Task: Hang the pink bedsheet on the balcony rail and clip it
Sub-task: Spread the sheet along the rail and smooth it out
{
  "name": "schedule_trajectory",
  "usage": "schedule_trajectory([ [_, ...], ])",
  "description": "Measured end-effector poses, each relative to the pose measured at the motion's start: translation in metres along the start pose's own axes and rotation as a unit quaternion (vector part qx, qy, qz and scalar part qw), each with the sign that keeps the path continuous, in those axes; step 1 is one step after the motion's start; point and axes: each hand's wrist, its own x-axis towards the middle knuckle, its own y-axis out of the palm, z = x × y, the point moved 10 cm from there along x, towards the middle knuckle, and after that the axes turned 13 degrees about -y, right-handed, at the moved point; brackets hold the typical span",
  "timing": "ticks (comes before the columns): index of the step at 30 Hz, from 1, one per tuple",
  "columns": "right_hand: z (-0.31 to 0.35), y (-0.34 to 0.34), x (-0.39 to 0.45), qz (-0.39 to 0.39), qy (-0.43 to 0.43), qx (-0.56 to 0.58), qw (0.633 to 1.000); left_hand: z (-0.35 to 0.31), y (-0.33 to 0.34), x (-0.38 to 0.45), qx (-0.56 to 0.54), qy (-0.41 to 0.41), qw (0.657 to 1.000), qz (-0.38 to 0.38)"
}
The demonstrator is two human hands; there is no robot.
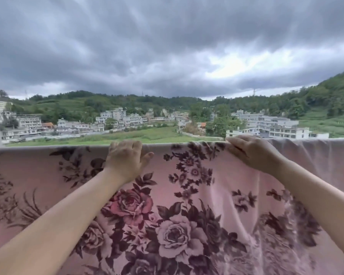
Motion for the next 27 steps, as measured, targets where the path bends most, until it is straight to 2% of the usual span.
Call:
schedule_trajectory([
  [3, -0.041, -0.009, -0.044, 0.035, 0.031, -0.035, 0.998, -0.080, 0.008, -0.013, -0.011, 0.060, 0.997, 0.038],
  [7, -0.083, -0.027, -0.078, -0.023, 0.055, 0.025, 0.998, -0.152, -0.013, -0.010, -0.129, 0.103, 0.986, -0.032],
  [9, -0.090, -0.032, -0.079, -0.066, 0.045, 0.050, 0.996, -0.162, -0.029, -0.008, -0.181, 0.111, 0.970, -0.115],
  [10, -0.092, -0.033, -0.079, -0.089, 0.040, 0.059, 0.994, -0.162, -0.031, -0.006, -0.196, 0.116, 0.966, -0.125],
  [14, -0.087, -0.038, -0.072, -0.126, -0.007, 0.030, 0.992, -0.161, -0.031, -0.002, -0.239, 0.150, 0.954, -0.104],
  [17, -0.108, -0.048, -0.059, -0.115, 0.012, -0.045, 0.992, -0.164, -0.041, 0.009, -0.236, 0.168, 0.950, -0.119],
  [18, -0.123, -0.055, -0.052, -0.107, 0.032, -0.066, 0.992, -0.165, -0.045, 0.018, -0.214, 0.164, 0.954, -0.131],
  [22, -0.199, -0.062, -0.007, 0.010, 0.089, -0.171, 0.981, -0.177, -0.065, 0.083, -0.113, 0.110, 0.967, -0.201],
  [25, -0.246, -0.055, 0.017, 0.055, 0.115, -0.247, 0.961, -0.207, -0.048, 0.146, -0.036, 0.053, 0.986, -0.151],
  [27, -0.270, -0.022, 0.012, 0.154, 0.132, -0.238, 0.950, -0.232, -0.012, 0.168, 0.006, 0.040, 0.998, -0.040],
])
